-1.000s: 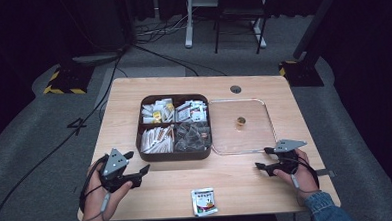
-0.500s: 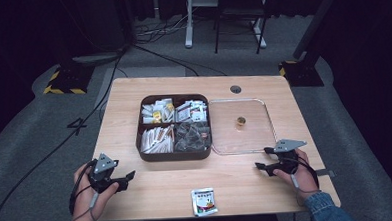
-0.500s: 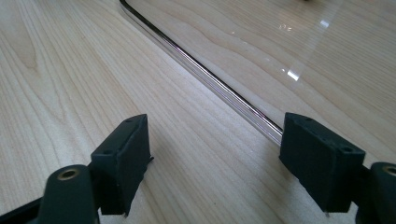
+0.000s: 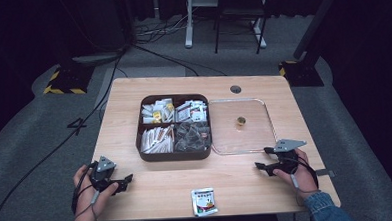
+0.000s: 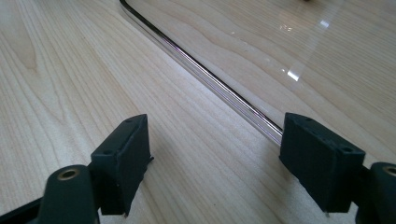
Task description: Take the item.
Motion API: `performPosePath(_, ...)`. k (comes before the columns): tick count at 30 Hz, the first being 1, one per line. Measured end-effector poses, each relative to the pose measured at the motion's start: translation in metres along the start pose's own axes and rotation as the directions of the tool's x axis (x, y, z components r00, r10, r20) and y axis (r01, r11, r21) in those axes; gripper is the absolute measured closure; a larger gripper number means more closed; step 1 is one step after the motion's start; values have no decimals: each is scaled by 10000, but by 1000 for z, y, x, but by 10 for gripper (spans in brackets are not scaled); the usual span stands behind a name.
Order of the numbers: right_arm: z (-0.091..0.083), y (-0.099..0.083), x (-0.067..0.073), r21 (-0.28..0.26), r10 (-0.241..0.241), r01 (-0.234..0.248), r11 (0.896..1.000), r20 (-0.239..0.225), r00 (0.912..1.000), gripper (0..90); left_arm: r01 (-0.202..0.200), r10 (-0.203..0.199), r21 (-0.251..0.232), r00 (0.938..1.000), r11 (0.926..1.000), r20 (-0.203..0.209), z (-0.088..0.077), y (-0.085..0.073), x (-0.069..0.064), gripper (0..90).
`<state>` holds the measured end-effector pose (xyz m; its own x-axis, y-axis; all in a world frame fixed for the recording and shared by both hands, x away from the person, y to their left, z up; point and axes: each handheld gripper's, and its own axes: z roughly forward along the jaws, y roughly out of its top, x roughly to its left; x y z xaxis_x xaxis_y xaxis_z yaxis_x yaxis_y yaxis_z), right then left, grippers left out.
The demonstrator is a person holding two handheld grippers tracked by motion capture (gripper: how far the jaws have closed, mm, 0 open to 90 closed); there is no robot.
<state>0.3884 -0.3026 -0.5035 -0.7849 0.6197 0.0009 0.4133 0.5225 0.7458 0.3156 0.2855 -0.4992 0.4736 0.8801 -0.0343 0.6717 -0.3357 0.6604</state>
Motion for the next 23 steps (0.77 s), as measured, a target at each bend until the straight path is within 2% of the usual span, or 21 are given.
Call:
performPosePath(4, 0, 0, 0, 11, -3, 3, 10000, 4, 10000, 243, 76, -83, -449, 9998, 9990, -160, 5, -3, 2, 152)
performPosePath(10, 0, 0, 0, 16, -9, 9, 10000, 2, 10000, 243, 306, -322, -461, 9989, 9985, -342, 6, -2, 2, 150)
performPosePath(23, 0, 0, 0, 14, -4, 4, 10000, 4, 10000, 243, 457, -480, -442, 9974, 9980, -528, 8, 0, 1, 140)
